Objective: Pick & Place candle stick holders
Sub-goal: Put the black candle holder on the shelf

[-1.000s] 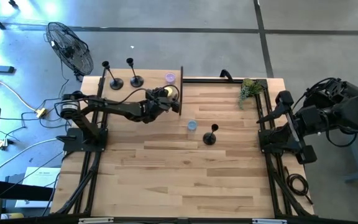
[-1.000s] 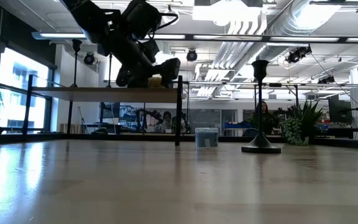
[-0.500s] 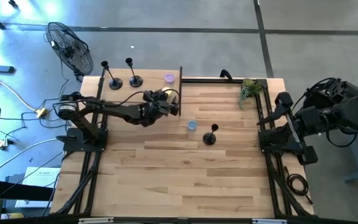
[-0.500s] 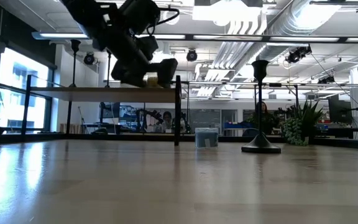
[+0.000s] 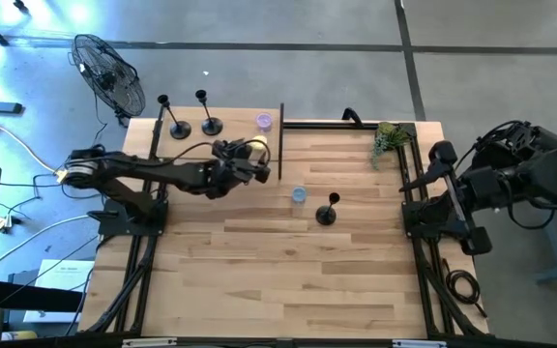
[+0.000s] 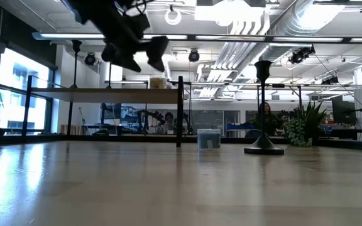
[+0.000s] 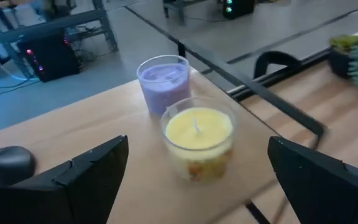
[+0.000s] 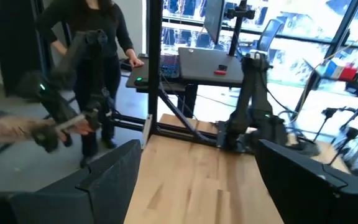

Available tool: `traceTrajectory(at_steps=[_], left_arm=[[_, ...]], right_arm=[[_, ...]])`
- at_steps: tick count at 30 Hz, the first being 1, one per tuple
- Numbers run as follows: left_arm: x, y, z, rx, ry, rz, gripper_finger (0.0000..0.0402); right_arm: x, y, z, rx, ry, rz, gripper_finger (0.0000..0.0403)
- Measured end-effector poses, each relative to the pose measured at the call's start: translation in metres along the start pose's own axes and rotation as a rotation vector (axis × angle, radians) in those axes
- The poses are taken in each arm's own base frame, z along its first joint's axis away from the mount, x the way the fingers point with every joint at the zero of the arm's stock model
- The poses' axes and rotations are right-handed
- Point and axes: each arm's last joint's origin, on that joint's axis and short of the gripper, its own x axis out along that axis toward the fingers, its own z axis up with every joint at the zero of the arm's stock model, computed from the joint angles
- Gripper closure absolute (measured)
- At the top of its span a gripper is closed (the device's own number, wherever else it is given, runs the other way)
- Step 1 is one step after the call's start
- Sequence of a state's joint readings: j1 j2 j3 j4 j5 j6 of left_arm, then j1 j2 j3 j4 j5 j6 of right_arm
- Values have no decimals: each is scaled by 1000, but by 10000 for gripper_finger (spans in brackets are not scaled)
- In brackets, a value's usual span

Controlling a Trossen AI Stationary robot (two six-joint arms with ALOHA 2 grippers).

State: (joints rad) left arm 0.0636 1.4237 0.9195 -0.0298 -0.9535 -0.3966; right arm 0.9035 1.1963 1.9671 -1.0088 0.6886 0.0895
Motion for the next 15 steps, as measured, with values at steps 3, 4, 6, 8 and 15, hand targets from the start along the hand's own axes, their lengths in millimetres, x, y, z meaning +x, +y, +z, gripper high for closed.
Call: traceTrajectory(at_steps=[3,4,6,8,15], left_arm=[[-23,2,9,-7,-12,-68,23],[-32,3,13,-22,-21,-105,23],[-51,8,21,-34,-26,-182,23],[-69,13,29,-63,-37,-276,23],[-124,38,55,-167,-58,-657,23]], right_arm=[[-2,-2,0,-44,-5,-13,91],[-4,-4,0,-56,-10,-22,91],[-7,-7,1,-60,-17,-51,91],[-11,-11,1,-55,-24,-81,91],[-29,-33,-26,24,130,-298,91]])
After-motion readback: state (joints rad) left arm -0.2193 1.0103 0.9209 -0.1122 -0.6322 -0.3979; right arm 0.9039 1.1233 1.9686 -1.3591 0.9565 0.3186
